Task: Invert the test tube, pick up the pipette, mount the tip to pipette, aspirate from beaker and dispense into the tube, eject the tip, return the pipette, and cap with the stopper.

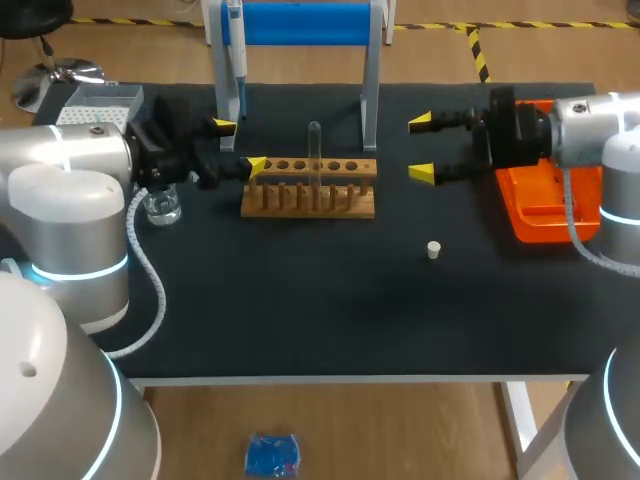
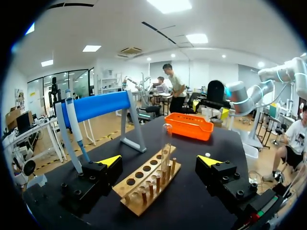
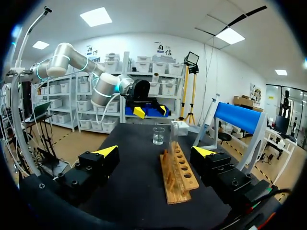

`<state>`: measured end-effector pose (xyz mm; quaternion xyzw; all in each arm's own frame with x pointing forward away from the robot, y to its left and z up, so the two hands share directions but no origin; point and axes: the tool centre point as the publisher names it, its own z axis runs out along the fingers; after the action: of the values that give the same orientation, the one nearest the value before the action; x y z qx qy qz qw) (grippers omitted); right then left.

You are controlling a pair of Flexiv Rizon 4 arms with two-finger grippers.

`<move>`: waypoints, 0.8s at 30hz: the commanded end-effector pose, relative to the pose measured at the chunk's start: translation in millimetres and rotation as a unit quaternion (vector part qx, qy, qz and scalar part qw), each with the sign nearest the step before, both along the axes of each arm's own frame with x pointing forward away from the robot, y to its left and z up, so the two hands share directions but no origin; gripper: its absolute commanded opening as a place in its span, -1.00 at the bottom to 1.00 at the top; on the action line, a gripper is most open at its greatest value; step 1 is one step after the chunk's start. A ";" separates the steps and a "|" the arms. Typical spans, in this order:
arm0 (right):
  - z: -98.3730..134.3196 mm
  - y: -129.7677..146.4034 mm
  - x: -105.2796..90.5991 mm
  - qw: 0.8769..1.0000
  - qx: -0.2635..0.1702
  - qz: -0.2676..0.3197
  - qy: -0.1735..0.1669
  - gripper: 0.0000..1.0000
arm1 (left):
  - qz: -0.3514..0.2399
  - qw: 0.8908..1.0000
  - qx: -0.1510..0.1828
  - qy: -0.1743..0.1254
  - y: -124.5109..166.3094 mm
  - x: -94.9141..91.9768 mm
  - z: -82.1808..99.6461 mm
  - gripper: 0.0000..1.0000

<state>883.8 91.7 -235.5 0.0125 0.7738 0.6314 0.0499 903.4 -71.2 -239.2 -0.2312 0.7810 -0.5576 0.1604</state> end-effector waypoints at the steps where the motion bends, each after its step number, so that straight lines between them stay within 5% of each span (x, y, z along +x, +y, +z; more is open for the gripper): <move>1: 0.0 -0.3 -0.9 1.000 -0.001 0.000 0.000 1.00 | 0.001 1.000 -0.003 -0.003 0.0 -0.7 -1.9 1.00; 15: 6.3 35.4 18.5 1.000 0.000 0.023 -0.009 1.00 | 0.001 1.000 -0.003 -0.003 0.0 -0.7 -1.9 1.00; 24: 3.3 64.2 45.0 0.998 0.041 0.057 -0.009 1.00 | 0.001 1.000 -0.003 -0.003 0.0 -0.7 -1.9 1.00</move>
<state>909.9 146.4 -223.3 -0.0227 0.7554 0.6538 0.0374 903.6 -70.7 -239.8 -0.2306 0.7804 -0.5588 0.1601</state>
